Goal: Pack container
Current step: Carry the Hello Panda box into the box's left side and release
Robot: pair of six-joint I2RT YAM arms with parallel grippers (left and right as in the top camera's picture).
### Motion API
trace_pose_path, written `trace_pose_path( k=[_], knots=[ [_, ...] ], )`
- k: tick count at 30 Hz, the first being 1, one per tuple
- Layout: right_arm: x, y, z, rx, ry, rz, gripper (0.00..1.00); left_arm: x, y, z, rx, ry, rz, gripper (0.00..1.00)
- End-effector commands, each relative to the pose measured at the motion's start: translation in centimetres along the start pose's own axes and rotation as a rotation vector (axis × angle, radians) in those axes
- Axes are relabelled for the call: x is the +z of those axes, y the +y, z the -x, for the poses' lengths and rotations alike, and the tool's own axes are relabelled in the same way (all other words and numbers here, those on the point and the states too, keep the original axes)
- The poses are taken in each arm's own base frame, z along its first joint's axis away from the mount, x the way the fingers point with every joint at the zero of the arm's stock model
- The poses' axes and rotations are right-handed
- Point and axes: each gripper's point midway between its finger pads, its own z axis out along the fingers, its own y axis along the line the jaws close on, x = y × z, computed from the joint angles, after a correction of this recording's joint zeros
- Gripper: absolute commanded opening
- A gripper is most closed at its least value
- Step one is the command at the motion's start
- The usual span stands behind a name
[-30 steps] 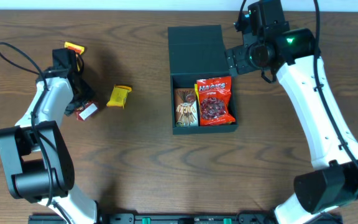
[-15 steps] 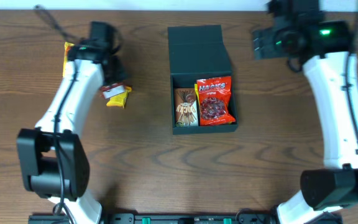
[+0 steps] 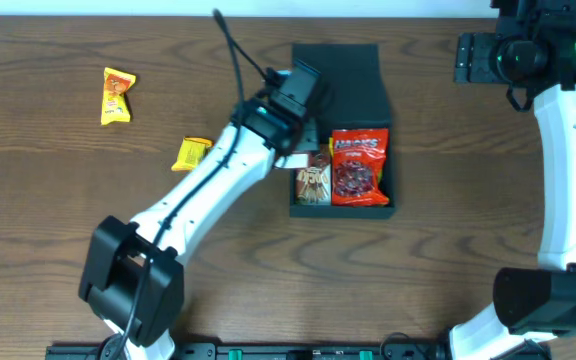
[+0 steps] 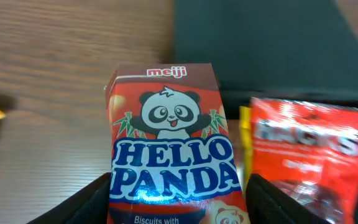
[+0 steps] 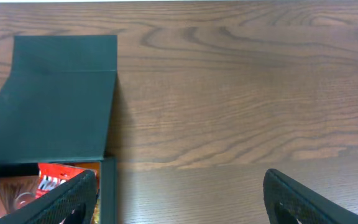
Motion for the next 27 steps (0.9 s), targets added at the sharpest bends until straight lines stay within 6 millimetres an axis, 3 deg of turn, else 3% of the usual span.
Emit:
trace_pose_path(
  k=[1,5,11,16,21,27],
  knots=[
    [-0.5,-0.3,0.6,0.023,-0.020,0.000,0.85,1.4,-1.8,-1.1,-0.013,0.029,-0.020,0.66],
    [-0.5,-0.1,0.5,0.023,-0.018,0.012,0.85,2.2,-2.1,-2.0,0.009,0.046,0.000,0.61],
    [-0.5,0.2,0.5,0.022,-0.017,0.030,0.86,2.0,-2.3,-2.4,0.014,0.061,-0.007,0.63],
    [-0.5,0.2,0.5,0.022,-0.017,0.030,0.86,2.0,-3.7,-4.2,0.066,0.106,-0.035,0.63],
    [-0.5,0.2,0.4,0.022,-0.014,0.030,0.86,3.3,-3.8,-5.8,0.094,0.151,-0.008,0.65],
    [-0.5,0.2,0.2,0.022,-0.006,0.030,0.86,4.1,-3.1,-6.2,0.101,0.161,0.027,0.77]
  ],
)
